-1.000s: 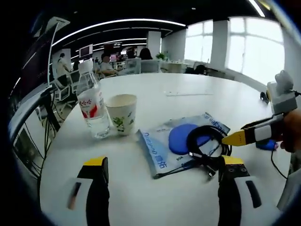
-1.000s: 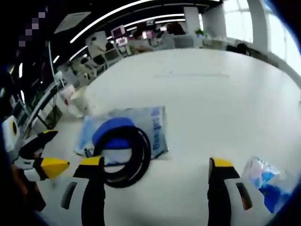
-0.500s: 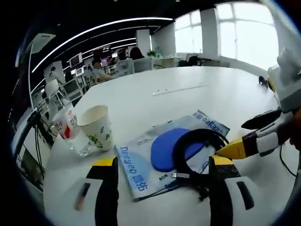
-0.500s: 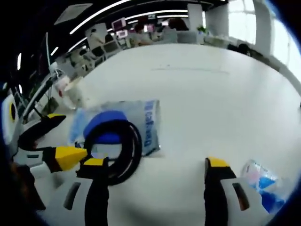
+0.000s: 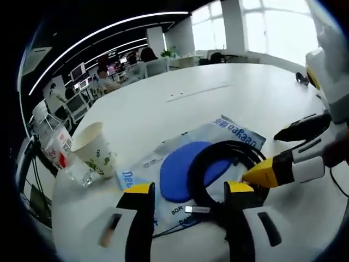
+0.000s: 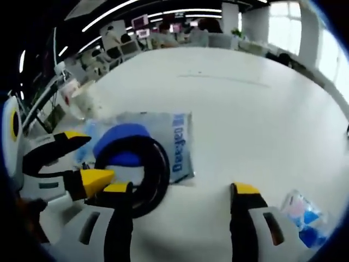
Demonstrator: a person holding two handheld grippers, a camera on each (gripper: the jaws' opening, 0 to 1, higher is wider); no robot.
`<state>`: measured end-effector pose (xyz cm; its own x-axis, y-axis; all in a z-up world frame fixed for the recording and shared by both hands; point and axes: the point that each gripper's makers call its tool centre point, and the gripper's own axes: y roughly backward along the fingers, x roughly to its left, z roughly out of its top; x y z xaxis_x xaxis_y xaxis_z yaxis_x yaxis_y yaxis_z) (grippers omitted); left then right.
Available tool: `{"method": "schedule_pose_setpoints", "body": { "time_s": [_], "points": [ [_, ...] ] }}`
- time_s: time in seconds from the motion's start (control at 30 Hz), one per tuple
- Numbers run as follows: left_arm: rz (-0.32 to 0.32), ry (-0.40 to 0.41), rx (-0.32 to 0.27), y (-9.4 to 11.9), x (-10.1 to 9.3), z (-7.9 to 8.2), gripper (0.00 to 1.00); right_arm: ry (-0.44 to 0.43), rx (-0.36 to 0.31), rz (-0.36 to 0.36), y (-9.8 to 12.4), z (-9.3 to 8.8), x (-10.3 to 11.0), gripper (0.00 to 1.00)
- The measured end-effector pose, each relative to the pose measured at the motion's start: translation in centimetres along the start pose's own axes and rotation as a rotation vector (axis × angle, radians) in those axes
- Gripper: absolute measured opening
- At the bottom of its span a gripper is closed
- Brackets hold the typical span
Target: Arrange the tabletop items into an orderly group along one side of the table until the central work area is clear of visible clutter.
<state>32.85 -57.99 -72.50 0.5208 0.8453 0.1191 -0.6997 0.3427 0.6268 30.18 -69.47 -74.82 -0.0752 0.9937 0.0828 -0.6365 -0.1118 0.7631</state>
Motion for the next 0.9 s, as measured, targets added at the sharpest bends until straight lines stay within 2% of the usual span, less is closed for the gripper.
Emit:
{"method": "schedule_pose_setpoints", "body": {
  "time_s": [0.3,0.37,0.63,0.8,0.9],
  "points": [
    [0.029,-0.03,0.047,0.1,-1.4,-0.1,0.26,0.058,0.007,-0.006,0.0,0.3,1.0,0.56],
    [0.043,-0.03,0.064,0.2,-1.4,-0.3,0.26,0.042,0.017,0.019,-0.1,0.1,1.5,0.51],
    [0.059,0.011,0.095,0.3,-1.1,-0.7,0.25,0.04,0.018,0.012,0.1,0.1,2.2,0.37],
    [0.047,0.023,0.126,0.4,-1.6,-1.0,0.23,0.039,0.026,0.022,0.3,-0.2,3.1,0.23],
    [0.042,0.011,0.132,0.5,-1.8,-1.1,0.22,0.044,0.027,0.013,0.4,-0.3,3.1,0.2]
  ]
}}
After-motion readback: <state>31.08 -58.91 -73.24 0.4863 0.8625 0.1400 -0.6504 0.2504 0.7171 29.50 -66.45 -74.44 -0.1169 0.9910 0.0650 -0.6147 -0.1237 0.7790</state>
